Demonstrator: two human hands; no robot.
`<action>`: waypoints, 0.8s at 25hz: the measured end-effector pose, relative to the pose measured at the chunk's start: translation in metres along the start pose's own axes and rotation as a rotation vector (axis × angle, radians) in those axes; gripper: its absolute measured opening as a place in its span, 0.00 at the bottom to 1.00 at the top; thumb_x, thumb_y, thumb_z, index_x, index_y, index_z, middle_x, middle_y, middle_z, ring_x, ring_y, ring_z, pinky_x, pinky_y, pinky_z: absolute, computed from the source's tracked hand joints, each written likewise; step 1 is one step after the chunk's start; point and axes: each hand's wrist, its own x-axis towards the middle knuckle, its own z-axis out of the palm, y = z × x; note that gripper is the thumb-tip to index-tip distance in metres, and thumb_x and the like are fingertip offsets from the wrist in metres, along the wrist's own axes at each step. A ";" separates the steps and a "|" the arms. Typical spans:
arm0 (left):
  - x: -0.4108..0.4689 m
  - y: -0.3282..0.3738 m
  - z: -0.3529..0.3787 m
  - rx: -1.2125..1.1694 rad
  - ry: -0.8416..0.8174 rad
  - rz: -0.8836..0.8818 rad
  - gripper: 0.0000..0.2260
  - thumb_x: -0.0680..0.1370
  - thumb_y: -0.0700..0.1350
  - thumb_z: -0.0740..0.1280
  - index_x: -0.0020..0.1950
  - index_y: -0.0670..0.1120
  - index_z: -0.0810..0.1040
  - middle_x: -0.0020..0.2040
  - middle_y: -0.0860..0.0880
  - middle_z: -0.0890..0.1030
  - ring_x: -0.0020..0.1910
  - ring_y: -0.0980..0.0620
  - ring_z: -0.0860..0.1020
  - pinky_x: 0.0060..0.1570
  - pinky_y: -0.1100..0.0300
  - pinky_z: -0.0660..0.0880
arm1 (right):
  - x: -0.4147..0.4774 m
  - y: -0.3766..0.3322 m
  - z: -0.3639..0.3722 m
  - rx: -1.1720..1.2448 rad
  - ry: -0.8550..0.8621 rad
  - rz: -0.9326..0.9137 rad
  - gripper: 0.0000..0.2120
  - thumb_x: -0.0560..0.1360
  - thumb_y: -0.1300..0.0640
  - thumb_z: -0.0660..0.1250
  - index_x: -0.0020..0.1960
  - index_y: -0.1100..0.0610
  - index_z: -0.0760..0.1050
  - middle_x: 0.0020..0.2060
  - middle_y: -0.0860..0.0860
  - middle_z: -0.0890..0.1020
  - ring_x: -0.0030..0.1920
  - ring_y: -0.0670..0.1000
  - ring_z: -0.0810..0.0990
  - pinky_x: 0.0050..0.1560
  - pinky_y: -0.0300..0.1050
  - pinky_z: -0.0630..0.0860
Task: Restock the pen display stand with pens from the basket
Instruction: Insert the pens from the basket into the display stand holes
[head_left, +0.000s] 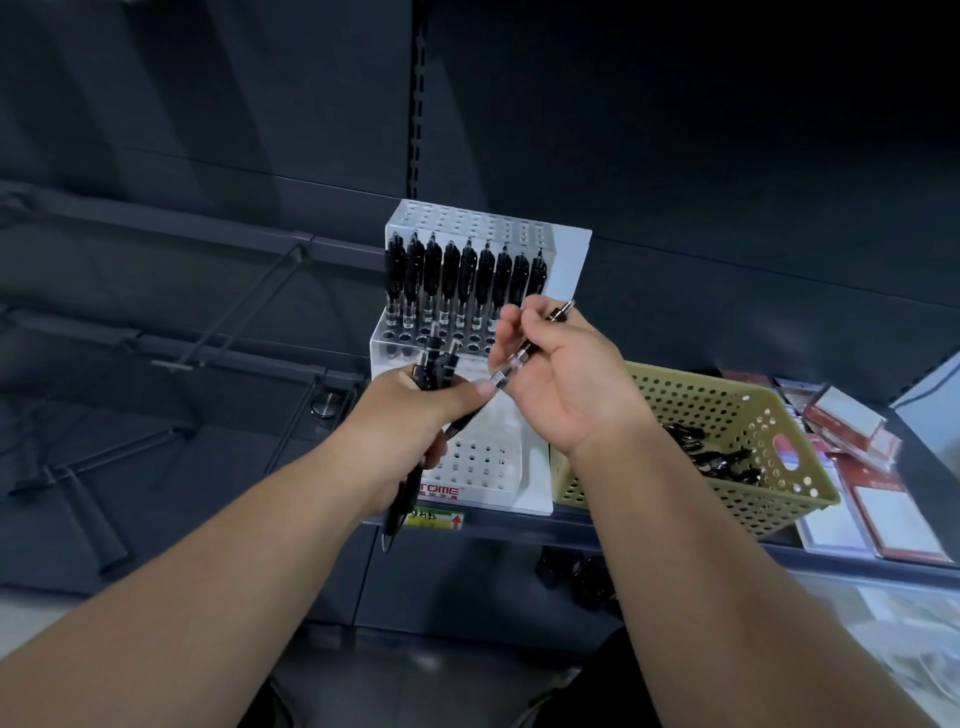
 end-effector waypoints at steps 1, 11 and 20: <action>0.001 0.000 -0.002 -0.003 -0.026 0.022 0.12 0.70 0.46 0.75 0.48 0.42 0.79 0.24 0.52 0.72 0.21 0.55 0.67 0.22 0.65 0.66 | 0.001 0.002 0.004 0.003 0.004 -0.013 0.10 0.80 0.68 0.58 0.44 0.57 0.72 0.37 0.53 0.79 0.36 0.49 0.76 0.39 0.45 0.73; 0.014 -0.005 -0.023 -0.077 0.037 0.056 0.07 0.73 0.40 0.72 0.49 0.41 0.78 0.39 0.45 0.84 0.20 0.58 0.67 0.21 0.67 0.66 | 0.005 0.011 0.012 -0.306 0.034 -0.045 0.07 0.82 0.62 0.60 0.55 0.60 0.76 0.48 0.57 0.84 0.48 0.53 0.83 0.51 0.47 0.80; 0.028 -0.010 -0.043 -0.214 0.157 0.013 0.18 0.74 0.60 0.68 0.44 0.45 0.72 0.33 0.48 0.73 0.28 0.52 0.68 0.29 0.59 0.70 | 0.027 0.003 0.046 -0.773 0.100 -0.413 0.06 0.79 0.62 0.64 0.51 0.52 0.76 0.48 0.53 0.82 0.47 0.49 0.82 0.50 0.44 0.82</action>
